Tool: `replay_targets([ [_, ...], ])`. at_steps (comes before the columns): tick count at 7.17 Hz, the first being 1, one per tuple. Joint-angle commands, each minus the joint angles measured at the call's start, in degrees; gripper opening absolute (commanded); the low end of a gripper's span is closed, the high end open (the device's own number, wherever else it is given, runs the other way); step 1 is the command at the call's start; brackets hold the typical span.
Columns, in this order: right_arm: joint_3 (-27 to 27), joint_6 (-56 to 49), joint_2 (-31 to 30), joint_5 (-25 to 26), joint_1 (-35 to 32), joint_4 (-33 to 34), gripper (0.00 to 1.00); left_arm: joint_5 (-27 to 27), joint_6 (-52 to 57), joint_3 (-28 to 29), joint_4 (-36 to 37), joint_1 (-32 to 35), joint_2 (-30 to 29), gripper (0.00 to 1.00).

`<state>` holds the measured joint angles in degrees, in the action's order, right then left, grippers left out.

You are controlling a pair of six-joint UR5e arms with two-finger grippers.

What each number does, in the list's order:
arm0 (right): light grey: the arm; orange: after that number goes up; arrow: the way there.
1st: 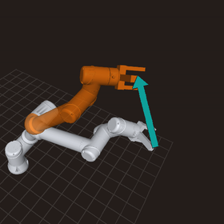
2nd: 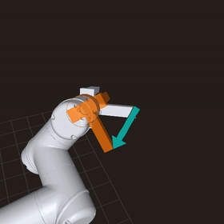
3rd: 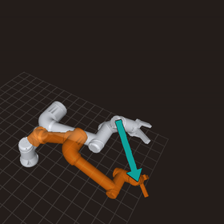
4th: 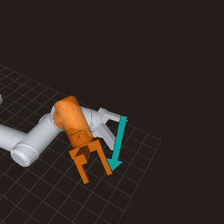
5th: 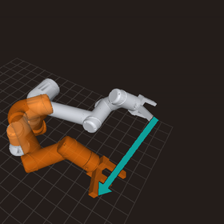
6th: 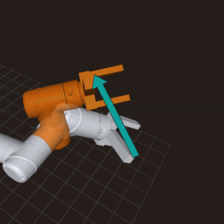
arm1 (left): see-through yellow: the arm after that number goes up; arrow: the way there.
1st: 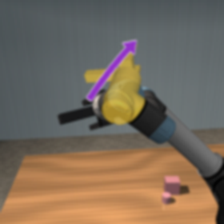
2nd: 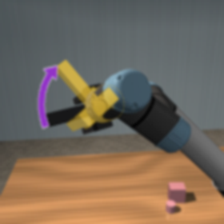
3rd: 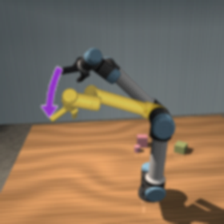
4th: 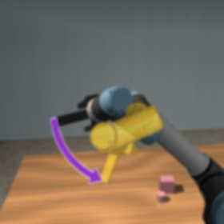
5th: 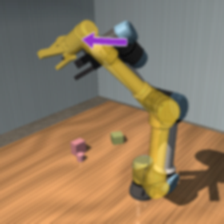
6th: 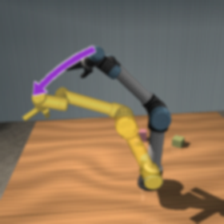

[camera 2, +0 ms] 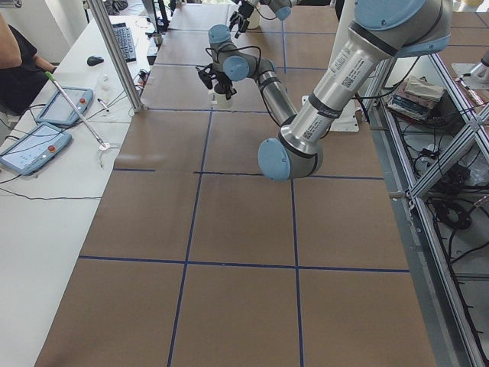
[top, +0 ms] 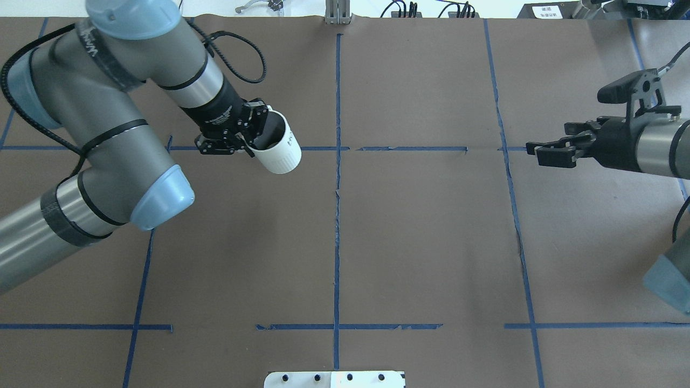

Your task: Left arm hands cup to right arm to dump lemon

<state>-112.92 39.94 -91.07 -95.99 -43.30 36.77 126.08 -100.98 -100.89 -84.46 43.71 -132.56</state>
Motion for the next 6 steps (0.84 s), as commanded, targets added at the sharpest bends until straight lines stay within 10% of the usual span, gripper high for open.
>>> replay_targets([
  [1,-0.2,-0.64,4.66,16.63,11.07,-1.97,1.0,-0.49,-11.47,1.48,0.96,-3.78,-5.06,0.02],
  [3,-0.11,-1.96,8.7,34.31,22.68,-1.88,0.99,-0.4,-13.01,8.75,0.87,-4.68,-11.73,0.01],
  [6,0.06,-5.13,9.33,38.5,28.6,-1.88,0.98,-0.31,-14.58,10.78,0.09,-6.09,-15.08,0.02],
])
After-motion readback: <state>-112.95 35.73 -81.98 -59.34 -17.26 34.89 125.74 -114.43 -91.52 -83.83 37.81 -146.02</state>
